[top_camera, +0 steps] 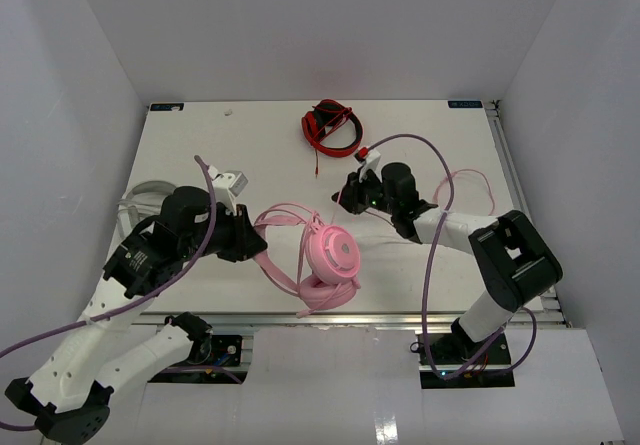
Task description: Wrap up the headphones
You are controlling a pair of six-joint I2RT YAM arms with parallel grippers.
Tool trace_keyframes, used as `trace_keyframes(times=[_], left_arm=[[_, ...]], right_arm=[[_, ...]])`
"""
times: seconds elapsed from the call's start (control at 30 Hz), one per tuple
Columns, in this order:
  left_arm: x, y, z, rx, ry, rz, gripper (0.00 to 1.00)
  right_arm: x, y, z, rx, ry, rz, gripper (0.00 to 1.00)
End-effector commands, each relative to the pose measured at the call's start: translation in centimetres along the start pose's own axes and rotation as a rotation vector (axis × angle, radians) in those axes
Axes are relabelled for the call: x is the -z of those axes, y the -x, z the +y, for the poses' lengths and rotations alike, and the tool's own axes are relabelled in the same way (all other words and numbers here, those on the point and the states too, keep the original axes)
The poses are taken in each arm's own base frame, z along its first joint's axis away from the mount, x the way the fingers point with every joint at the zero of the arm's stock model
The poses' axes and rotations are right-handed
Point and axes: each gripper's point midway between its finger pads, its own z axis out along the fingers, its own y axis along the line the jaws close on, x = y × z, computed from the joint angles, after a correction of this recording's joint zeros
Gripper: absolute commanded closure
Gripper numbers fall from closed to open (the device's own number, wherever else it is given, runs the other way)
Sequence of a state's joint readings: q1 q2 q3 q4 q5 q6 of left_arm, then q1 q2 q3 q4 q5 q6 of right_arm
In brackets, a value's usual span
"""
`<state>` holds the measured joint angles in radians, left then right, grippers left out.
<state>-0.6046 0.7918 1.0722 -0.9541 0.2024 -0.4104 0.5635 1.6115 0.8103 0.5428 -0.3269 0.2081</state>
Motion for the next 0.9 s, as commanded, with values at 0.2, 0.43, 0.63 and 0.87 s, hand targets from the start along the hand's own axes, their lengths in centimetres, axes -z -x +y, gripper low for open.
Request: trace_keyframes(times=[0.2, 0.43, 0.63, 0.87], left_arm=[[-4.9, 0.5, 3.4, -0.09, 0.157, 0.075, 1.0], [-6.9, 0.2, 8.0, -0.141, 0.488, 0.143, 1.0], [-8.0, 0.5, 7.5, -0.196, 0.572, 0.137, 1.0], [-7.6, 1.3, 9.7, -0.256, 0.806, 0.135, 1.0]], right_arm=[[2.7, 7.0, 0.9, 0.073, -0.018, 0.17, 0.92], [5.1, 9.2, 0.5, 0.118, -0.11, 0.292, 0.92], [6.2, 10.4, 2.3, 0.125, -0.047, 0.324, 0.92], [6.4, 10.9, 5.4, 0.088, 0.098, 0.302, 0.92]])
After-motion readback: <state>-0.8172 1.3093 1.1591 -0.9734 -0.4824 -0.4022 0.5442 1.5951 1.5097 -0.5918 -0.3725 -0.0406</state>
